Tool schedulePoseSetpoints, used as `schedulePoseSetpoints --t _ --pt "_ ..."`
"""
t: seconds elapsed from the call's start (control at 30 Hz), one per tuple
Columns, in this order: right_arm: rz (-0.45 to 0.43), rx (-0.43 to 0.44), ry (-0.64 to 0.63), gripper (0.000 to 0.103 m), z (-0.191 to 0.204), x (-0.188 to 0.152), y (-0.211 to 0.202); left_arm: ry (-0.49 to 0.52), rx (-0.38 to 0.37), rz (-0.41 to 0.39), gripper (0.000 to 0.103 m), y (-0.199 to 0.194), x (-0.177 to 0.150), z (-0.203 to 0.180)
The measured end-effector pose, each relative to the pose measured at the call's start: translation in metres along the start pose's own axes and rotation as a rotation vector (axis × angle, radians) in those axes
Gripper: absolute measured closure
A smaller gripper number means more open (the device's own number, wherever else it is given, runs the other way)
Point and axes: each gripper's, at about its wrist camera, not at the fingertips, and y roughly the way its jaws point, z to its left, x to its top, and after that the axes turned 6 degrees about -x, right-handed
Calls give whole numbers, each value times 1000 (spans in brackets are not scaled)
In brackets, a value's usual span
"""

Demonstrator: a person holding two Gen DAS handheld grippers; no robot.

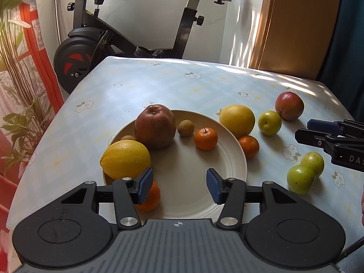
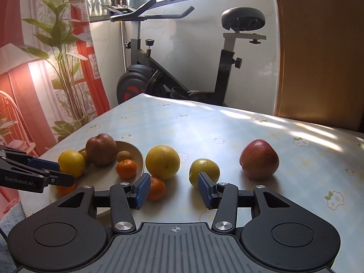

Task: Organize fruits
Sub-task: 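Withdraw both grippers from the plate toward the remaining loose fruits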

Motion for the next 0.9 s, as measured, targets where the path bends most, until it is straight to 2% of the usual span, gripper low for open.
schedulePoseSetpoints --t 0.13,0.37,0.77,0.83,0.9 --pt "7 -8 -5 60 -3 -3 -3 30 9 2 48 1 3 -6" --pt "32 -25 -16 51 -9 -9 -7 44 -49 -13 49 6 12 -12" --pt "60 -52 4 52 -25 -20 -8 119 -118 -14 49 19 17 -33" --pt "56 -62 14 54 -31 -18 -9 125 -145 -9 52 22 18 -35" --pt "56 -67 26 56 -37 -16 -10 139 -192 -2 59 28 19 -39"
